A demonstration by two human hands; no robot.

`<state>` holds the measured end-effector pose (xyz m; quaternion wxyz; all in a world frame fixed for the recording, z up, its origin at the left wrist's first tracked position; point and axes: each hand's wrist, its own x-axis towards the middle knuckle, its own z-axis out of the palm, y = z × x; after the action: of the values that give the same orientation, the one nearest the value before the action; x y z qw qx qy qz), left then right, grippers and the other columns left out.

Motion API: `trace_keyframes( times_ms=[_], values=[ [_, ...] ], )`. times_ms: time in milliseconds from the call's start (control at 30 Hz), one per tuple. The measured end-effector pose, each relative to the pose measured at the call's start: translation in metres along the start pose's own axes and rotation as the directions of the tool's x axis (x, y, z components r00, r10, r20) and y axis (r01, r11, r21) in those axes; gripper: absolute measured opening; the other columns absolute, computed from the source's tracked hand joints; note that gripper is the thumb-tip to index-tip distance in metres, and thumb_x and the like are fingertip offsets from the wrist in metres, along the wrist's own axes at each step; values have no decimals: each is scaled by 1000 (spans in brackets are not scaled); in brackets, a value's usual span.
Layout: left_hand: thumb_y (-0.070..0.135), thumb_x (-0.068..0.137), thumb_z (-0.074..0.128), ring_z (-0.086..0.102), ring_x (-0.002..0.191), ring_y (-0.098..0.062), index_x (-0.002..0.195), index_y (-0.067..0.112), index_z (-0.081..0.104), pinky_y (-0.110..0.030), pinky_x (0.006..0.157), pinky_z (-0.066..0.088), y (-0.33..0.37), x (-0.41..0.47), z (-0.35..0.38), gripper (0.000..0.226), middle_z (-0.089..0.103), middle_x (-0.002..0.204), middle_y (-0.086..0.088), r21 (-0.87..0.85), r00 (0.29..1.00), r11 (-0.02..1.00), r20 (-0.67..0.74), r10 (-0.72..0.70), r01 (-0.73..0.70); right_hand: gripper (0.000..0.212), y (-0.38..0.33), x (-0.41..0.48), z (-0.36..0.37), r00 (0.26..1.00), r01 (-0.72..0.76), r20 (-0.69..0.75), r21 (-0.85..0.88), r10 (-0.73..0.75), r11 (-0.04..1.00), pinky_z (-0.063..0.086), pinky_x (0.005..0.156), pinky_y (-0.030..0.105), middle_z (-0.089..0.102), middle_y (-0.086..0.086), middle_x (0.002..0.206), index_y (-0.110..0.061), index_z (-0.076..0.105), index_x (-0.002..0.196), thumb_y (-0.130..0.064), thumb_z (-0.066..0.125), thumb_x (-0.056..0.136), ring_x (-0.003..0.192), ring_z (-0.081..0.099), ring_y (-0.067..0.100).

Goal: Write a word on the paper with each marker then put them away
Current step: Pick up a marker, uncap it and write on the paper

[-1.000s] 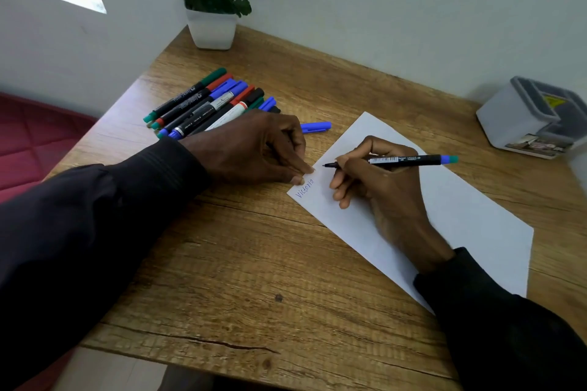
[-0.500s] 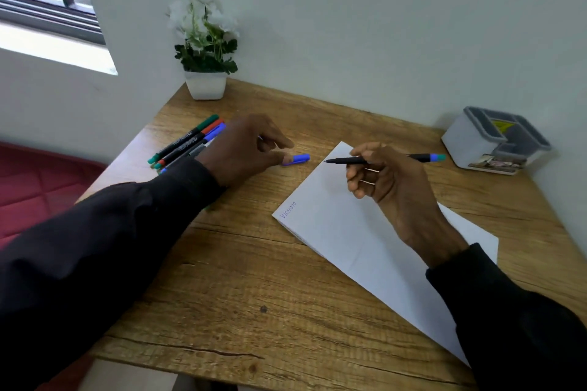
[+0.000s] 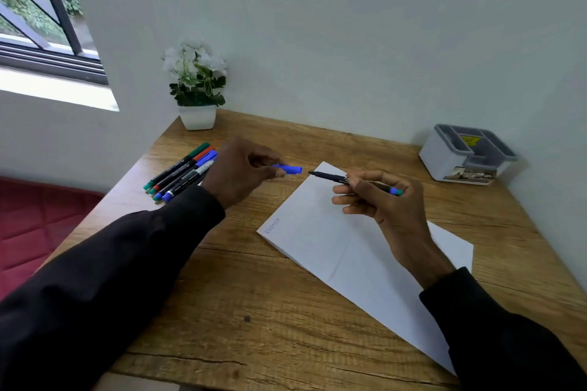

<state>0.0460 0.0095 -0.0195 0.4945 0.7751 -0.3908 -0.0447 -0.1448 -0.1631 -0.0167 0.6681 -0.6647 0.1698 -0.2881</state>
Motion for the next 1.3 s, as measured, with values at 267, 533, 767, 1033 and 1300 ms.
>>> trace_keyframes(
  times_ms=[267,533,767,1033,1300],
  values=[
    [8,74,81,73,77,-13,94,15,79,-29,75,60,19,-16,-6,21,77,83,4,-109,1000,994,-11,28,-29,17,-9,-9,-1,995,100,6,22,-100,995,65,68,33,79,22,95,2,76,106,-6,72,92,79,78,40],
    [10,77,79,70,76,-6,94,18,78,-12,66,52,38,-24,-3,19,76,84,9,-97,998,993,5,64,-63,13,-15,-14,-3,988,150,44,-101,-147,983,65,67,35,81,13,93,-1,76,105,-5,72,94,78,79,33],
    [8,79,78,68,72,-2,96,12,78,-9,63,48,50,-24,10,18,74,82,13,-93,990,986,11,139,-138,7,-14,-12,-4,977,210,8,-170,-211,963,61,63,33,80,10,82,-4,80,96,-7,77,92,65,71,24],
    [11,80,77,69,74,-7,95,13,79,-10,59,49,62,-20,30,16,76,84,1,-141,996,986,1,89,-88,5,-14,-3,-21,979,194,-14,-255,-205,947,60,64,33,79,5,76,-8,81,88,-14,81,89,66,70,19],
    [9,76,81,69,71,0,91,9,77,-9,64,52,87,6,58,15,76,83,7,-390,999,920,-49,22,-39,19,-13,25,-45,884,440,228,-701,-408,561,47,67,12,73,-10,80,-15,76,96,-12,87,81,74,68,1]
  ],
)
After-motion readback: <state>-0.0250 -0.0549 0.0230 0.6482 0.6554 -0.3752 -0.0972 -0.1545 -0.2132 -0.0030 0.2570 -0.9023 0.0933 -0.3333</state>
